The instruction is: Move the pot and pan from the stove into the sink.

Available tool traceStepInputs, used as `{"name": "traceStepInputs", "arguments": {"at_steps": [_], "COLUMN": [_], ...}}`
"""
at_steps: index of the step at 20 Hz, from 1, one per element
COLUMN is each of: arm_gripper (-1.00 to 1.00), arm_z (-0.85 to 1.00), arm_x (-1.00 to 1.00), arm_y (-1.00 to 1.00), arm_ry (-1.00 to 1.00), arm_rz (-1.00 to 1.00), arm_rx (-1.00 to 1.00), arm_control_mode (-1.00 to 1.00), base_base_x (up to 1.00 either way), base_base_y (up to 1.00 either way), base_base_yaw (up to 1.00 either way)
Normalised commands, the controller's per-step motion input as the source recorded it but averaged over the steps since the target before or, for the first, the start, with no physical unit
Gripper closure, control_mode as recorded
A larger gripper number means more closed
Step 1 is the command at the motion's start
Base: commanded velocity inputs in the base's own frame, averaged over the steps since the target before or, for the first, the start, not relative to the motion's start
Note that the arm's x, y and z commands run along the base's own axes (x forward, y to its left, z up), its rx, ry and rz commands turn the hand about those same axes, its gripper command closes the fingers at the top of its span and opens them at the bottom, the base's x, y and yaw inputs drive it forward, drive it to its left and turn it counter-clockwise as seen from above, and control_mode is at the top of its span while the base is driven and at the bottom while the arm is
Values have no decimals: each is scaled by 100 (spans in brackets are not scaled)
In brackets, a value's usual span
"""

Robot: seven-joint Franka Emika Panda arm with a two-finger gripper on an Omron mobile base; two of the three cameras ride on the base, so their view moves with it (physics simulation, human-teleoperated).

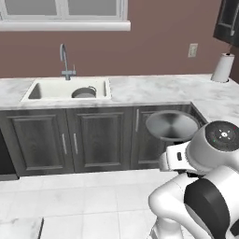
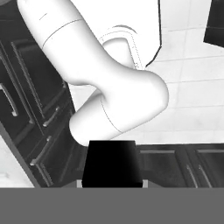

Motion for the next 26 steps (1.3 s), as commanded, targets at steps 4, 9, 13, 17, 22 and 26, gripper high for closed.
{"name": "traceStepInputs", "arguments": {"at_steps": [4, 9, 13, 17, 22, 26], "arm_gripper": [100, 100, 100, 100, 100, 100], "arm_z": [0, 0, 0, 0, 0, 0], "arm_x": [0, 0, 0, 0, 0, 0], "arm_y": [0, 0, 0, 0, 0, 0], "arm_ry": [0, 0, 0, 0, 0, 0], "arm_rz": [0, 0, 0, 0, 0, 0], "arm_rx": [0, 0, 0, 0, 0, 0], "arm_control_mode": [100, 100, 100, 100, 100, 100], "base_base_x": [80, 80, 76, 69, 52, 28], "base_base_y": [0, 0, 0, 0, 13, 51], "base_base_yaw": [2, 2, 2, 2, 0, 0]}}
